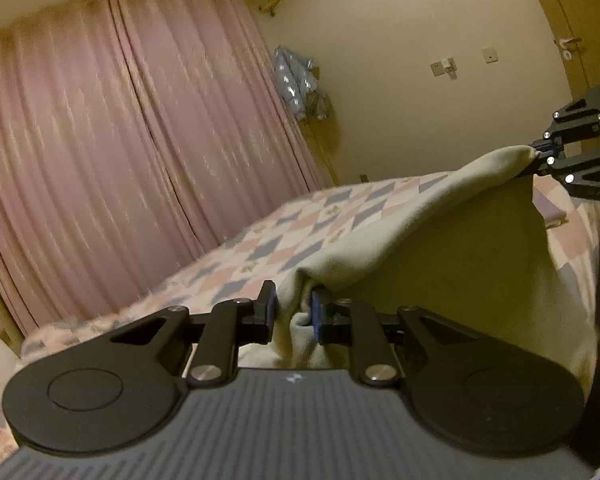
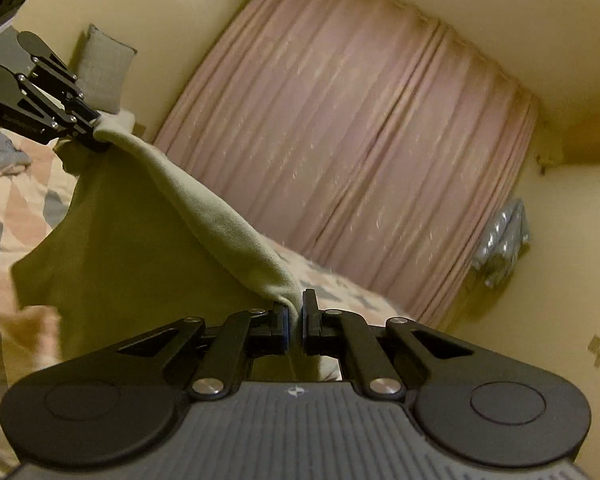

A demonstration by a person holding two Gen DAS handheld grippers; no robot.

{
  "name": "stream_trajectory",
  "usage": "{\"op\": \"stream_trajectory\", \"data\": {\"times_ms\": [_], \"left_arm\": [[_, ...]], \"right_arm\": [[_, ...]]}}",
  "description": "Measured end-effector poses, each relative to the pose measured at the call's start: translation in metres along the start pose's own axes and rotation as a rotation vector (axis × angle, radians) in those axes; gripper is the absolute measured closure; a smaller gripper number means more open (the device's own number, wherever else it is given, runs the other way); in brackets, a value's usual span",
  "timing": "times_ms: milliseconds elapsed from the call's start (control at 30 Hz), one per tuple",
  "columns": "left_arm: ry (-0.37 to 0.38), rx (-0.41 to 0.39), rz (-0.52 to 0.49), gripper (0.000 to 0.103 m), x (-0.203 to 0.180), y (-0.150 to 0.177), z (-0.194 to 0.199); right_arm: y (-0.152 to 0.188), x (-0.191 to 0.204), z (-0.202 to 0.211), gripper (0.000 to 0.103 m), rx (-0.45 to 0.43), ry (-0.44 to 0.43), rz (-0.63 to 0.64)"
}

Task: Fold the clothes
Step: 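Lift the shirt with both grippers and shake it out flat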

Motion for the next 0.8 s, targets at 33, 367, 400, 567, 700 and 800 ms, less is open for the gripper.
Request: {"op": "stream_trajectory", "data": {"times_ms": [33,367,400,567,700,800], "left_arm": [[0.001,0.025,0.004,0.085,0.0,0.006,-0.011],[-0.01,0.411,0.156,0.068,-0.011,0.161,-0.188],[-0.017,0.425,0.161,0.068,-0.009,0.172,-0.193],[0.153,0.328,0.061,0.065,-0.03,0.182,-0.156],[0.399,0.268,-0.129,0.056,-0.079,0.196,-0.089],[0.478,0.287,-0.284,0.056,-0.108,0.22,-0.064]], "right_arm": [[-0.002,-0.003,-0.004,0.099,0.007,-0.006,0.012],[0.11,0.013,-0.166,0.079,0.322,-0.116,-0.01],[0.121,0.014,-0.171,0.079,0.338,-0.11,-0.014],[0.173,0.023,-0.185,0.073,0.403,-0.105,-0.032],[0.19,0.066,-0.138,0.072,0.373,-0.304,0.051],[0.199,0.103,-0.098,0.072,0.354,-0.398,0.16]]}}
Point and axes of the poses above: each gripper's, at about its wrist camera, not at the fingertips, and z roughly against the way its jaws point, x to its left, y to its underside, the point moved 9 cm from there along -z, roughly the way its jaws point, and after that the axes turned 4 degrees about -y, right-handed, at the moved point
